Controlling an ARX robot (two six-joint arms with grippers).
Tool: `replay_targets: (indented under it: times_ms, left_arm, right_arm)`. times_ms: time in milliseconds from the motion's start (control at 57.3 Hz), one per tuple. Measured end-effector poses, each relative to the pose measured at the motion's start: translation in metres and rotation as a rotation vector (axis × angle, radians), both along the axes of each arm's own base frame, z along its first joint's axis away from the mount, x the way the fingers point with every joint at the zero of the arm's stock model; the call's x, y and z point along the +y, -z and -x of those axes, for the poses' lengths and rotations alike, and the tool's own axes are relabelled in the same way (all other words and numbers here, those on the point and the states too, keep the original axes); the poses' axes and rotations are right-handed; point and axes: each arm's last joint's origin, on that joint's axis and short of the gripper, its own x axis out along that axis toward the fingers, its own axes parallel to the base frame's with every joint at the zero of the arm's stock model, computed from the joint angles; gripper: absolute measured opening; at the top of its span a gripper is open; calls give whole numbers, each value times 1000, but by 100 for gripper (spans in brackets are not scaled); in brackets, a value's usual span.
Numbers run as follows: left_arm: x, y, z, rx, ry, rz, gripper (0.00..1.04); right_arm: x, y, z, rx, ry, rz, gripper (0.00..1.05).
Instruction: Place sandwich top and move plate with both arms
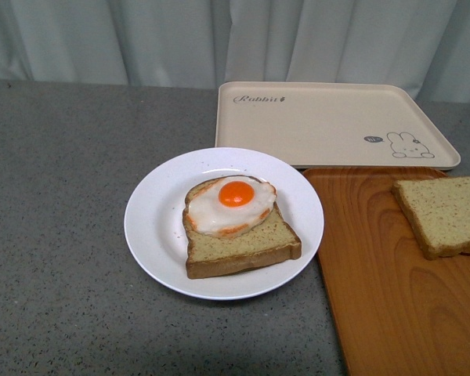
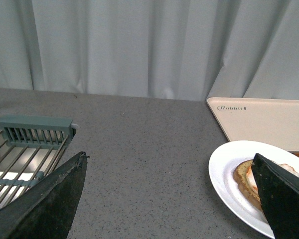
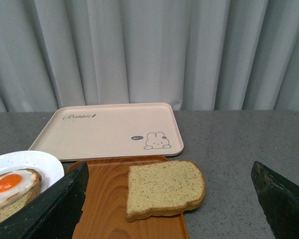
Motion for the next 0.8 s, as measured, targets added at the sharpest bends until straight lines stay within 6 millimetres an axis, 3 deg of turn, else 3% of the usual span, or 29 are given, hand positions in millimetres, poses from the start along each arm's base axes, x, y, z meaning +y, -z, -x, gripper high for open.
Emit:
replay_targets:
  times_ms: [349, 436, 541, 698, 802]
  left_arm:
    - [0, 0, 0, 0, 0, 0, 98]
    - [0, 0, 0, 0, 1, 0, 98]
    - [0, 0, 0, 0, 0, 0, 98]
    - [0, 0, 0, 0, 0, 0, 98]
    - [0, 0, 0, 0, 0, 0, 98]
  right_arm:
    - [0, 0, 0, 2, -3, -4, 96]
    - [-5, 2, -4, 232, -93, -271, 96]
    - [-24, -7, -20, 238, 32, -461, 96]
    - [-43, -27, -62, 245, 107, -515, 96]
    - [-56, -22, -92, 338, 169, -526, 96]
